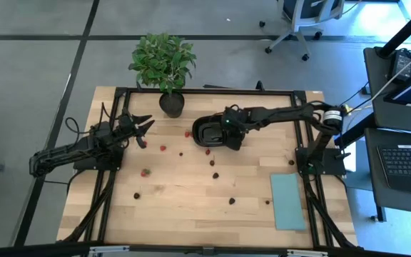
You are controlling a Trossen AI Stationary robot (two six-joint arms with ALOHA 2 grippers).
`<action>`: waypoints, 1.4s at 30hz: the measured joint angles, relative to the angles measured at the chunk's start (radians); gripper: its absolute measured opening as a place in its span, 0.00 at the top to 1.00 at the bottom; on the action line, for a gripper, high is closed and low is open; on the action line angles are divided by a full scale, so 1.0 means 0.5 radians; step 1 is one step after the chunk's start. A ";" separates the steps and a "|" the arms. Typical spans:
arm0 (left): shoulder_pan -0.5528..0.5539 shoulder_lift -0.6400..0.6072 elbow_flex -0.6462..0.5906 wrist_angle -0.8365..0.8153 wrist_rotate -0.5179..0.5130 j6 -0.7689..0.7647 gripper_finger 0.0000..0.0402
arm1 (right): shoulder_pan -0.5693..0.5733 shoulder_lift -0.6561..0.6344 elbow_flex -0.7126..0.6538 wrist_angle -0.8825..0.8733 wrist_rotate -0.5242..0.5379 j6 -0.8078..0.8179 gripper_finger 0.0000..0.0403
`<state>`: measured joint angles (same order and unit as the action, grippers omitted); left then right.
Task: Pick and placing Produce into tupperware
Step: Put the top red cherry into the black container, then put the right black cherry into the black container
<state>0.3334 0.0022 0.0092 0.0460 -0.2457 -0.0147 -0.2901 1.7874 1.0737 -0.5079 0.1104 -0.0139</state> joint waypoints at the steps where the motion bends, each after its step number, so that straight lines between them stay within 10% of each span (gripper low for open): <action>1: 0.000 0.000 0.000 0.000 0.000 0.000 0.73 | 0.000 0.011 0.000 0.001 0.000 -0.017 0.80; 15: 0.000 0.000 0.000 0.001 0.000 0.000 0.73 | -0.001 0.025 0.000 0.002 0.002 -0.055 0.70; 26: 0.000 0.000 0.000 0.000 0.000 0.000 0.73 | -0.001 0.025 0.041 -0.024 0.003 0.009 0.42; 42: 0.000 0.000 0.000 0.001 0.000 0.000 0.73 | 0.000 -0.306 0.378 -0.939 0.003 0.180 0.35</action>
<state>0.3334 0.0023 0.0091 0.0463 -0.2459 -0.0149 -0.2901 1.6344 1.2627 -0.9775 0.1122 0.0759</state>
